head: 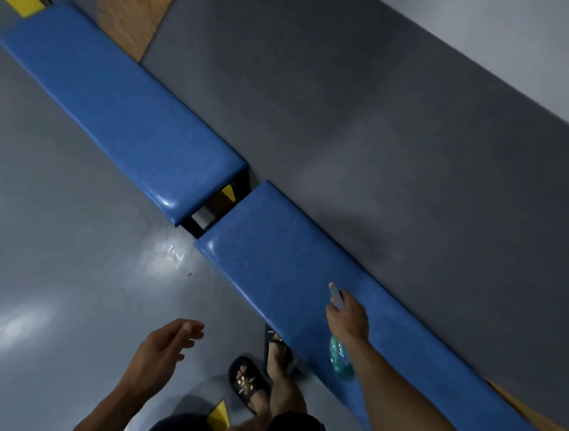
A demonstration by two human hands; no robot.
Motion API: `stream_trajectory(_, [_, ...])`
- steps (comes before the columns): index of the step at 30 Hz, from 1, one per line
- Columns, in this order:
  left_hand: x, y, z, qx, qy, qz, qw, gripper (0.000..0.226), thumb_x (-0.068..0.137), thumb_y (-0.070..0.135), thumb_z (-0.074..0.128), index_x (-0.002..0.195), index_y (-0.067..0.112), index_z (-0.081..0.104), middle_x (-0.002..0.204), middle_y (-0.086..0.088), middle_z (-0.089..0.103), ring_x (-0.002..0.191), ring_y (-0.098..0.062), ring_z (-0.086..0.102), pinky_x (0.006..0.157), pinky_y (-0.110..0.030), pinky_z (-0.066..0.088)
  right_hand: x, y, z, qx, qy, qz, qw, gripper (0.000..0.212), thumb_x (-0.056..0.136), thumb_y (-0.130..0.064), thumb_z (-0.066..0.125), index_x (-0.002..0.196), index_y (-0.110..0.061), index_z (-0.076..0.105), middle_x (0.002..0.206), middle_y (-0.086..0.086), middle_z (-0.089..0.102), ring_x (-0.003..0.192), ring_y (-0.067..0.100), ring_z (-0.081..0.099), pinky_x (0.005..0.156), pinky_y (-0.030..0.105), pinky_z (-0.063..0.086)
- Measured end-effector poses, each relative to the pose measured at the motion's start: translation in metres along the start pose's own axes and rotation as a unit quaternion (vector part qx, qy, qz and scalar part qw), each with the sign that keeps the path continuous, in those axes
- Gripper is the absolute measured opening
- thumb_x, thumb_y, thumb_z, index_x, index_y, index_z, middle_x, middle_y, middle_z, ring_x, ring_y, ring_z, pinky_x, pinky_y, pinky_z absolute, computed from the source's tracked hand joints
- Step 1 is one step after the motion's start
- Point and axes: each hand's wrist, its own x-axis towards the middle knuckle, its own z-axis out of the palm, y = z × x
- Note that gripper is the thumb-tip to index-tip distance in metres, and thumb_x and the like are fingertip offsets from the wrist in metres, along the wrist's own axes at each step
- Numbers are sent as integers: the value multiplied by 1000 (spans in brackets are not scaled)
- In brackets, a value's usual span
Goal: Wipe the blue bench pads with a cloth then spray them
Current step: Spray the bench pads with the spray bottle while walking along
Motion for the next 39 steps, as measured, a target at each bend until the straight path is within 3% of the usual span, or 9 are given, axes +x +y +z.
stream_trajectory(8, [35, 37, 10, 1, -21, 13, 1000, 26, 95, 45, 44, 91, 45, 69, 97, 10, 75, 89, -9, 69, 76, -32, 53, 40, -19, -32, 26, 43, 5, 999, 15, 88, -16, 51, 73, -16, 51, 70, 1, 58, 57, 18, 50, 50, 26, 35])
stream_trajectory(11, [46, 48, 14, 1, -27, 13, 1000, 27, 92, 50, 43, 93, 44, 69, 98, 10, 74, 91, -10, 69, 76, -31, 53, 46, -11, -29, 72, 31, -7, 997, 11, 87, -17, 55, 76, -18, 52, 71, 1, 60, 61, 21, 56, 53, 32, 43])
stream_trajectory(14, [52, 58, 18, 3, -27, 12, 1000, 27, 92, 49, 43, 92, 44, 69, 98, 10, 74, 89, -8, 69, 76, -32, 53, 49, 4, -26, 132, -7, -11, 991, 9, 87, -15, 58, 88, -23, 56, 84, -1, 65, 73, 22, 64, 67, 41, 56])
stream_trajectory(18, [60, 64, 21, 5, -18, 11, 1000, 28, 98, 41, 44, 92, 42, 71, 98, 10, 74, 90, -8, 69, 76, -31, 53, 54, 15, -23, 168, -35, -12, 985, 12, 88, -16, 60, 91, -28, 59, 91, -6, 67, 83, 19, 66, 70, 35, 56])
stream_trajectory(24, [62, 60, 29, 3, -9, 4, 1000, 30, 97, 42, 43, 99, 33, 71, 99, 10, 74, 90, -9, 68, 75, -30, 52, 42, 10, 5, 0, -111, -110, 988, 9, 84, -26, 56, 77, -25, 51, 74, -8, 58, 74, 20, 59, 65, 37, 46])
stream_trajectory(27, [62, 59, 29, 3, 0, 2, 1000, 29, 100, 37, 43, 100, 29, 71, 97, 8, 74, 89, -8, 68, 74, -29, 53, 34, 5, 26, -52, -132, -131, 981, 4, 85, -26, 56, 86, -27, 60, 73, -9, 54, 72, 21, 54, 63, 33, 40])
stream_trajectory(31, [59, 50, 25, -5, 14, -14, 1000, 32, 96, 42, 43, 99, 28, 72, 95, 7, 74, 87, -8, 68, 75, -32, 55, 26, 1, 52, -58, -123, -122, 983, 14, 84, -29, 53, 92, -23, 62, 91, -5, 67, 88, 22, 61, 75, 35, 49])
stream_trajectory(37, [64, 39, 14, -1, 20, -32, 999, 33, 95, 46, 42, 100, 31, 72, 96, 7, 75, 89, -8, 68, 77, -35, 56, 36, -17, 56, -51, -105, -101, 988, 2, 86, -22, 55, 84, -21, 54, 80, -2, 60, 75, 22, 56, 66, 34, 44])
stream_trajectory(39, [65, 39, 12, -7, 20, -30, 999, 35, 93, 48, 42, 99, 30, 72, 96, 7, 75, 89, -7, 68, 76, -33, 55, 49, -23, 47, -15, -99, -76, 992, 5, 86, -21, 57, 82, -22, 54, 76, -5, 60, 69, 19, 57, 64, 36, 50])
